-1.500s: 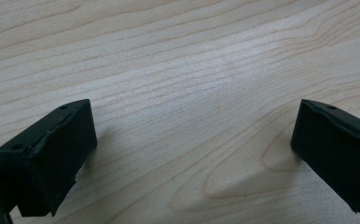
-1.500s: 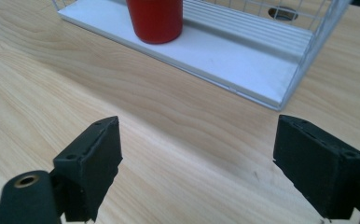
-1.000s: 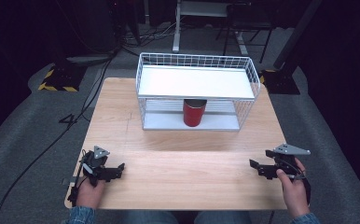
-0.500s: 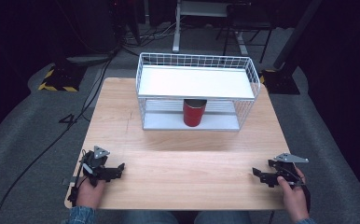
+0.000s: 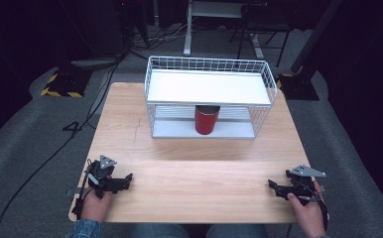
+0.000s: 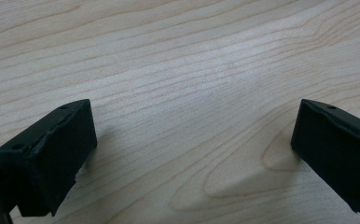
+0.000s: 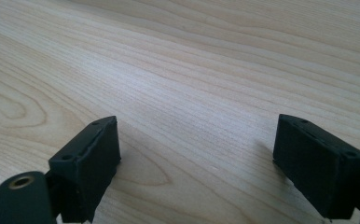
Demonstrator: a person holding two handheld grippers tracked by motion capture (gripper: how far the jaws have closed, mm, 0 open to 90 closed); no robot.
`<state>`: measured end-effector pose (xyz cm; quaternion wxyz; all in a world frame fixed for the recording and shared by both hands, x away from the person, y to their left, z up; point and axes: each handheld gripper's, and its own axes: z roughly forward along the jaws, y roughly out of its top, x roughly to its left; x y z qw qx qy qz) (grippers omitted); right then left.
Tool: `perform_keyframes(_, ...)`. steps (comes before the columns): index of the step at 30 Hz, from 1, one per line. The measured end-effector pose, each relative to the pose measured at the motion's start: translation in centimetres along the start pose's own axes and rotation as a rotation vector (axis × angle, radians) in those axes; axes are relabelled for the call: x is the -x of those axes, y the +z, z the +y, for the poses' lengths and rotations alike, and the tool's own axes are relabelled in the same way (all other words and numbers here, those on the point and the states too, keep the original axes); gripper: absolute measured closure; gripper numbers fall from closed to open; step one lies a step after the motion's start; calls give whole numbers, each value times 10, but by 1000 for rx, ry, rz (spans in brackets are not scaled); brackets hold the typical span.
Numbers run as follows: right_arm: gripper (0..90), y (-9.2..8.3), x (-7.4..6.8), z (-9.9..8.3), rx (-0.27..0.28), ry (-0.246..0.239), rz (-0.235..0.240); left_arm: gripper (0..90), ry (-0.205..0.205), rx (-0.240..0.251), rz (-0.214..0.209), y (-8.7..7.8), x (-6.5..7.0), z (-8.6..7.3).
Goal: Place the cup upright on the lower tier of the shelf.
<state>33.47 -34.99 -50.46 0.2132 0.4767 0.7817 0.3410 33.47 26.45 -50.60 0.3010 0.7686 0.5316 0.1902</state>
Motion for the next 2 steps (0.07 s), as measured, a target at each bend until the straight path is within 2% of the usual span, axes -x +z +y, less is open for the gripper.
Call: perform_keyframes(2, 148, 0, 0, 0, 0, -2, 0, 6, 2, 1, 2, 0, 0, 0)
